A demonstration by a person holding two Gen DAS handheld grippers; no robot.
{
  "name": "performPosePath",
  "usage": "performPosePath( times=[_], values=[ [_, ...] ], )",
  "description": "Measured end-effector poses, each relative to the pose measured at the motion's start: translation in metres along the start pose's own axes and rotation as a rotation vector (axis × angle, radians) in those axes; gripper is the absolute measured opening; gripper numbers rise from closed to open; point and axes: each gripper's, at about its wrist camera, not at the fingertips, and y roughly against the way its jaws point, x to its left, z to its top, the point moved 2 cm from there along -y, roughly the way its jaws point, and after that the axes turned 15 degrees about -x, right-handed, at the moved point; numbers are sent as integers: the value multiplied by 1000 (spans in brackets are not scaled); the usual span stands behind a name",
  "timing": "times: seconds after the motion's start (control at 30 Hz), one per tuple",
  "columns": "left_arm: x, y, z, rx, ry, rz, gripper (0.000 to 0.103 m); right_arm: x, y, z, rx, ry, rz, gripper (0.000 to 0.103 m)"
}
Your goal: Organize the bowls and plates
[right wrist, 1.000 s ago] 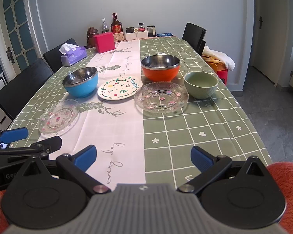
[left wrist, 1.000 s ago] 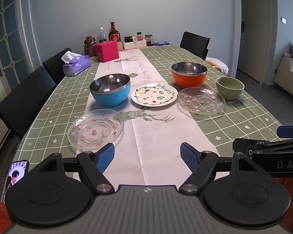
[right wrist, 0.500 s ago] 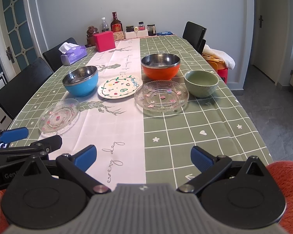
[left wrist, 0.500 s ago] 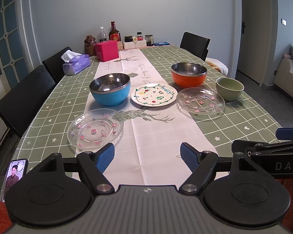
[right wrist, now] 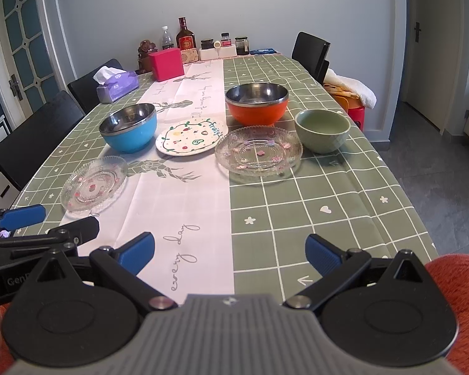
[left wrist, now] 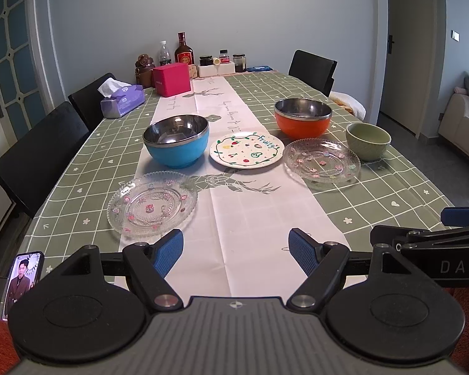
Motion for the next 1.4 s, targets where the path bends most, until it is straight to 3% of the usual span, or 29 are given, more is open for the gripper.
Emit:
performPosePath(
  times=[1.17,1.4],
  values=[
    [3,1,0,1,12,-4,90,-1,-2,-2,8,-14,1,100],
    [7,-6,-6,11,54,-14,86,2,-7,-6,17,-8,9,100]
  ],
)
